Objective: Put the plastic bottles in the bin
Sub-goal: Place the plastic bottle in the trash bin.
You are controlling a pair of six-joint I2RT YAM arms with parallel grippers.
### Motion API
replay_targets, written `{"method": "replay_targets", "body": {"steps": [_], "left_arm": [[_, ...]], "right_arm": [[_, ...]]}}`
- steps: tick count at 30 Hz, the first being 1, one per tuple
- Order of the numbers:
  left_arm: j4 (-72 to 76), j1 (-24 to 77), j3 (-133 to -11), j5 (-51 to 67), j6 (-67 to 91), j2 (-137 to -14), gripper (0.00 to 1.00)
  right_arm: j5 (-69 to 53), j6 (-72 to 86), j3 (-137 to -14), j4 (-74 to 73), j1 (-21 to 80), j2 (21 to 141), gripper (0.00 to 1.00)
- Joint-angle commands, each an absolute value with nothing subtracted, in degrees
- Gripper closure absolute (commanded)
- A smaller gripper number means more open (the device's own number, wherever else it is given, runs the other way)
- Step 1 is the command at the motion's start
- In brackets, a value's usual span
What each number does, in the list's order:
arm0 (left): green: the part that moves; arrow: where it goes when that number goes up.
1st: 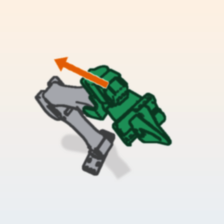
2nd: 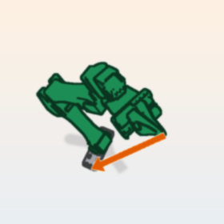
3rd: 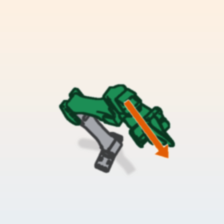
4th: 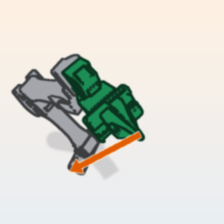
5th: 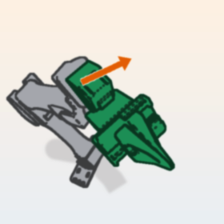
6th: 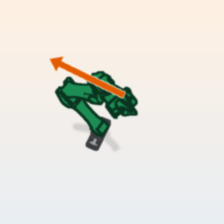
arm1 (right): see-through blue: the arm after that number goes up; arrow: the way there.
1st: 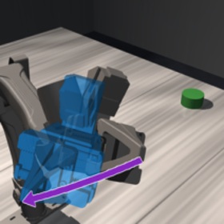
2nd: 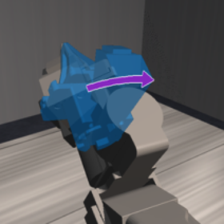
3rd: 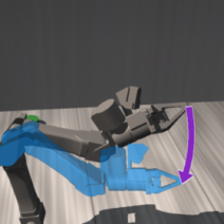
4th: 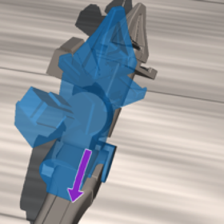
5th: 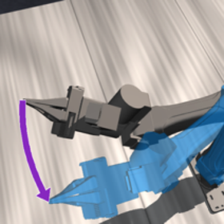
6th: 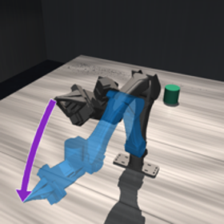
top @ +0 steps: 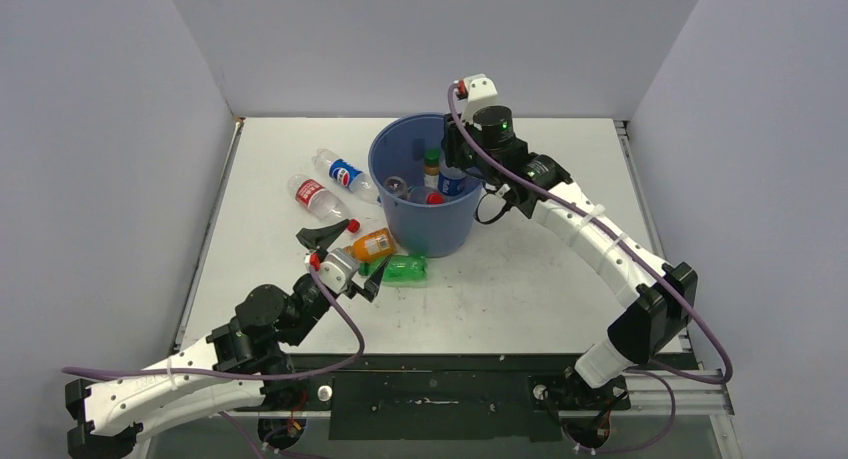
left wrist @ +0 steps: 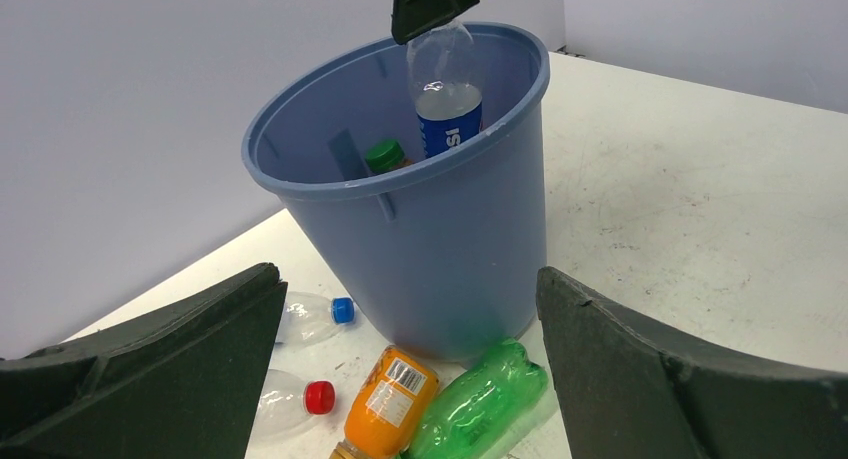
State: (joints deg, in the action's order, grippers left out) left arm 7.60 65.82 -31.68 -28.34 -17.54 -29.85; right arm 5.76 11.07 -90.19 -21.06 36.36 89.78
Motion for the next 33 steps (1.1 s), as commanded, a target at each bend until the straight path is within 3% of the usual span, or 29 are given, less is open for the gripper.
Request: {"method": "replay_targets", "body": {"steps": [1,12,22,24,28,30,33], "left_arm": [[10.11,65.48,-32.01,-28.78,-16.96,-29.77,0.04],[10.37,65.39,-31.86,-29.41,-16.96,-29.62,0.04],[10.16,65.39,-31.96,-29.58,-17.05,-29.51,0.04],[10.29,65.39,-31.89,-29.34,-16.96,-29.36,0.04],[10.06,65.35,-32.08,-29.34,-16.96,-29.76,0.04],[10.02,65.39,-32.16,-29.29,-16.96,-29.87,0.04],[10.09,65.30,-32.15,-29.24,-16.88,-29.87,0.04]], "right_arm": [[7.07,12.22,-87.44,-21.21,38.76,87.78,0.94],[17.82,7.80,-73.72,6.67,38.07,76.43,0.95],[9.60,9.27,-86.20,-11.80,37.42,89.43,0.94],[9.78,9.31,-86.28,-13.29,37.39,90.19,0.83],[10.34,9.84,-86.17,-15.36,37.43,90.11,0.33],[10.85,10.89,-85.80,-15.18,37.45,88.71,0.23],[11.04,12.47,-87.13,-16.38,37.46,86.42,0.15]]}}
